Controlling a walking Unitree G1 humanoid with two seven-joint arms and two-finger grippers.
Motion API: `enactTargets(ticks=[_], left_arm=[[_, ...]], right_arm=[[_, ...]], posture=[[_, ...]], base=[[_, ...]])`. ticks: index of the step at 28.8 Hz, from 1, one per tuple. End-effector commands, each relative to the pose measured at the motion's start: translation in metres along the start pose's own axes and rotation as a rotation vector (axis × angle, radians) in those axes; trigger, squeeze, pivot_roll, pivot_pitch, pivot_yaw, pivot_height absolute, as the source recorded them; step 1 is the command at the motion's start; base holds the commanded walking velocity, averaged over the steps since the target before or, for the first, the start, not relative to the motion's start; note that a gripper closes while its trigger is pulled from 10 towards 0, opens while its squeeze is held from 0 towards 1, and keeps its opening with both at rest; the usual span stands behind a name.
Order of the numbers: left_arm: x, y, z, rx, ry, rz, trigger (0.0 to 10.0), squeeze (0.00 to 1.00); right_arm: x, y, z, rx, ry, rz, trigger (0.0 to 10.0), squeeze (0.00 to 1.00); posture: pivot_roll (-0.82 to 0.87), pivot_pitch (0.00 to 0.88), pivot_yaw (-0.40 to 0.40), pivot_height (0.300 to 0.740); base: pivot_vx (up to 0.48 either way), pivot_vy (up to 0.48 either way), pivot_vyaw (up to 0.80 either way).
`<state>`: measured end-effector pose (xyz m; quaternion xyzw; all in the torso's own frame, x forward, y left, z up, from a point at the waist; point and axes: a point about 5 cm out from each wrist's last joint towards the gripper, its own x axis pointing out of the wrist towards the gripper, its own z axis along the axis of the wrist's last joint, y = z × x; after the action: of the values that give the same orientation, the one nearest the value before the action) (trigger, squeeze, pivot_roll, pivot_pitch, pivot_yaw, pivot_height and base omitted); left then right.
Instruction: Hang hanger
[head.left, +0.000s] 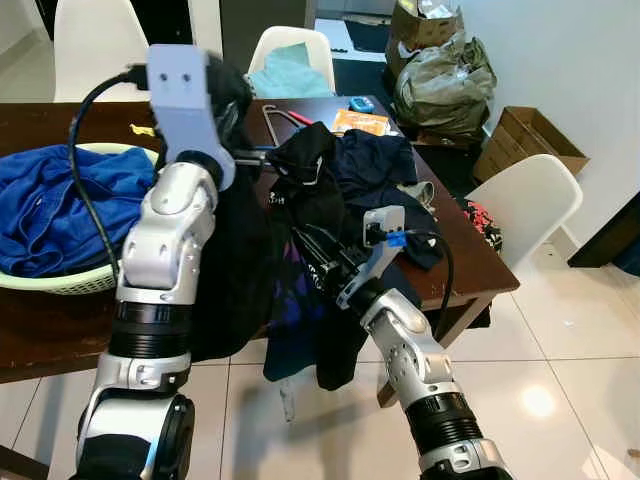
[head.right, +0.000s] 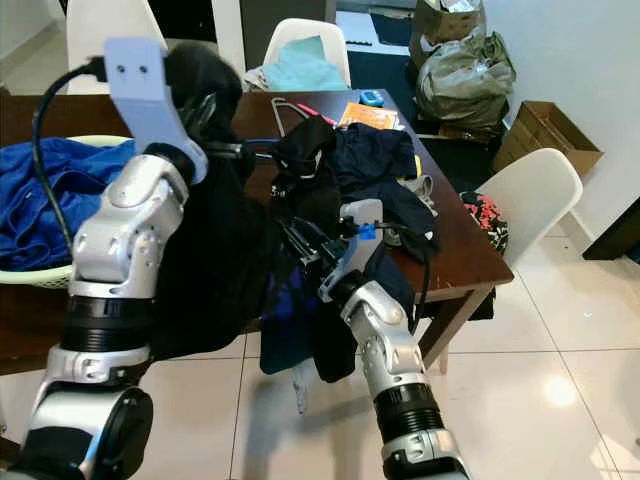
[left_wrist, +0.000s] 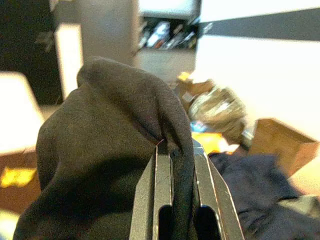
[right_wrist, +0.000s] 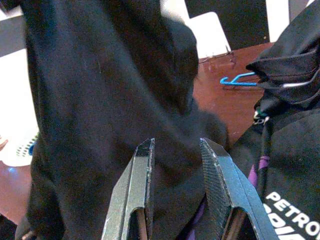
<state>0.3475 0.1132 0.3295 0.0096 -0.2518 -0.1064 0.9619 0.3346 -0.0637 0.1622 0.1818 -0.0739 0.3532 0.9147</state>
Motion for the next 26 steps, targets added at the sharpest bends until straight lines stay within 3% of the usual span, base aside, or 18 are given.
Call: enactTargets(ticks=[1,3,4,6,7,8,12,18,21,23,25,26], left_arm=[[0.002,-0.014,0.021,0.003,-0.118,-0.072,0.0,0.00],[-0.006,-0.025,0.041,-0.150,-0.244,-0.187,0.0,0.00],[-0.006,-0.025,0.041,-0.150,-0.244,-0.187,0.0,0.00],[-0.014,-0.029,0.054,-0.288,-0.311,-0.253,0.0,0.00],[-0.014,-0.029,0.054,-0.288,-0.311,-0.253,0.0,0.00],[-0.019,-0.031,0.060,-0.338,-0.342,-0.318,0.0,0.00],[-0.026,-0.032,0.067,-0.359,-0.392,-0.399,0.0,0.00],[-0.025,-0.030,0.069,-0.349,-0.409,-0.386,0.0,0.00],[-0.025,-0.025,0.073,-0.327,-0.432,-0.357,0.0,0.00],[-0.022,-0.002,0.075,-0.249,-0.442,-0.164,0.0,0.00],[-0.021,0.006,0.075,-0.225,-0.439,-0.102,0.0,0.00],[-0.022,0.021,0.073,-0.169,-0.418,0.039,0.0,0.00]], right_arm=[[-0.003,-0.002,-0.001,0.014,-0.014,-0.020,10.0,0.00],[-0.004,-0.003,-0.001,0.014,-0.019,-0.033,10.0,0.00],[-0.004,-0.003,-0.001,0.014,-0.019,-0.033,10.0,0.00],[-0.004,-0.004,-0.002,0.015,-0.023,-0.041,10.0,0.00],[-0.004,-0.004,-0.002,0.015,-0.023,-0.041,10.0,0.00],[-0.003,-0.004,-0.001,0.019,-0.030,-0.050,10.0,0.00],[-0.003,-0.004,-0.002,0.024,-0.035,-0.059,10.0,0.00],[-0.003,-0.004,-0.002,0.026,-0.035,-0.059,10.0,0.00],[-0.003,-0.003,-0.002,0.027,-0.037,-0.060,10.0,0.00],[-0.004,-0.003,-0.003,0.024,-0.039,-0.063,10.0,0.00],[-0.004,-0.003,-0.003,0.023,-0.039,-0.064,10.0,0.00],[-0.005,-0.003,-0.004,0.017,-0.036,-0.065,10.0,0.00]], posture=[[0.04,0.097,-0.051,0.740],[0.04,0.095,-0.044,0.740],[0.04,0.095,-0.044,0.740],[0.04,0.094,-0.043,0.740],[0.04,0.094,-0.043,0.740],[0.05,0.093,-0.044,0.740],[0.06,0.089,-0.044,0.740],[0.06,0.087,-0.043,0.740],[0.06,0.084,-0.041,0.740],[0.06,0.080,-0.037,0.740],[0.06,0.080,-0.037,0.740],[0.06,0.081,-0.039,0.740]], base=[[0.000,0.000,0.00],[0.000,0.000,0.00],[0.000,0.000,0.00],[0.000,0.000,0.00],[0.000,0.000,0.00],[0.000,0.000,0.00],[0.000,0.000,0.00],[0.000,0.000,0.00],[0.000,0.000,0.00],[0.000,0.000,0.00],[0.000,0.000,0.00],[0.000,0.000,0.00]])
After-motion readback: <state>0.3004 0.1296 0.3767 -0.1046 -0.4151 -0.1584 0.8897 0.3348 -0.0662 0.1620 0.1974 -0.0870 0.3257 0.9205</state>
